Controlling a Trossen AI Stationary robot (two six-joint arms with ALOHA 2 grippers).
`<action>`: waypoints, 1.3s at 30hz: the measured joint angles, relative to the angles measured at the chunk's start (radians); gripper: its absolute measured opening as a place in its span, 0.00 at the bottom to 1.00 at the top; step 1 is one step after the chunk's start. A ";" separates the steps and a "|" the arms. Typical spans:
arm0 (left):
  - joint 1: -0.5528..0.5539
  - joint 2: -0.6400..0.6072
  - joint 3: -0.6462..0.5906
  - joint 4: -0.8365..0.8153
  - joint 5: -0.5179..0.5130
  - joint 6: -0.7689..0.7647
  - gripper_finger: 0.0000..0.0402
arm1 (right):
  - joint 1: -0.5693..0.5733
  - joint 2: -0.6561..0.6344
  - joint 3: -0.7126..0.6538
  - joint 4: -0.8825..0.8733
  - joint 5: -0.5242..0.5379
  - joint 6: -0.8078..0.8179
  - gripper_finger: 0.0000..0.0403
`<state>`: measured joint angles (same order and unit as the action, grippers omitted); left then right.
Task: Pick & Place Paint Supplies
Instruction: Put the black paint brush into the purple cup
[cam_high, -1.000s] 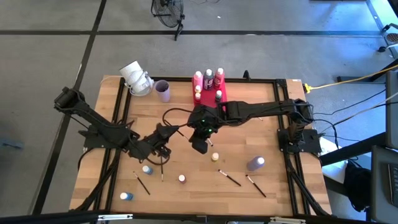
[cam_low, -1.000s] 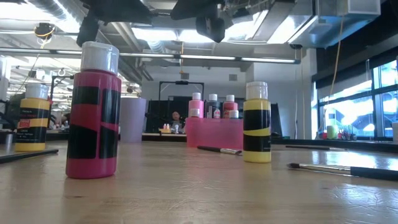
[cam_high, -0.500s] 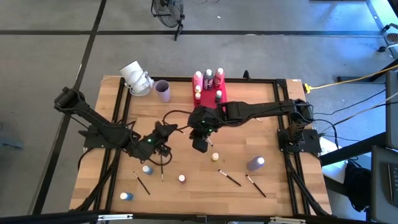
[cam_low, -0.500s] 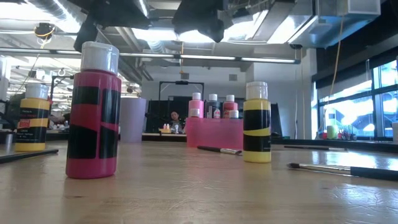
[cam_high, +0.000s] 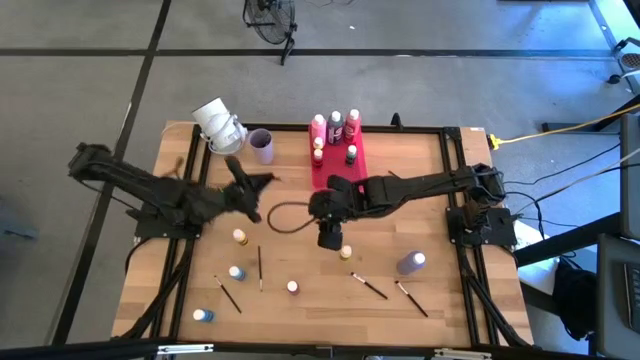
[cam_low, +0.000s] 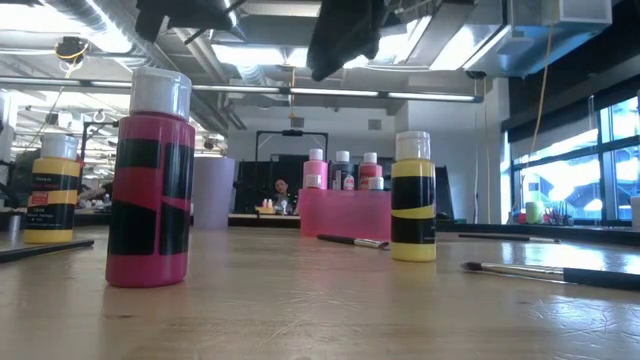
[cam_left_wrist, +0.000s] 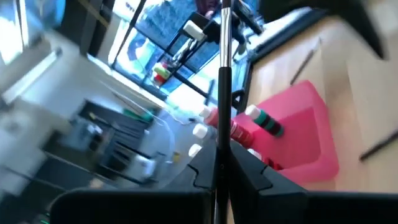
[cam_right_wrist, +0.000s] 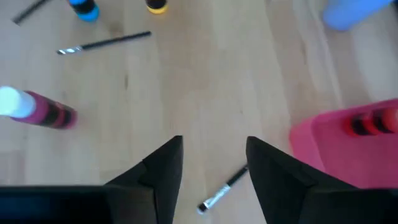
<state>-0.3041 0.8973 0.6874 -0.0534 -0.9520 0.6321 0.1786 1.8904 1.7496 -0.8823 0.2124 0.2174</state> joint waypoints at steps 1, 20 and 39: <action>0.031 -0.037 -0.006 -0.001 0.036 -0.031 0.03 | 0.014 0.000 0.000 -0.006 0.030 0.005 0.44; 0.537 -0.284 -0.458 0.827 0.629 -0.375 0.04 | 0.090 0.000 -0.149 0.023 0.286 -0.005 0.43; 0.881 -0.003 -0.491 1.172 0.982 -0.668 0.04 | 0.091 0.000 -0.317 0.318 0.282 -0.166 0.43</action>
<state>0.5773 0.8940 0.1963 1.1187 0.0302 -0.0361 0.2691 1.8908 1.4326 -0.5638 0.4946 0.0516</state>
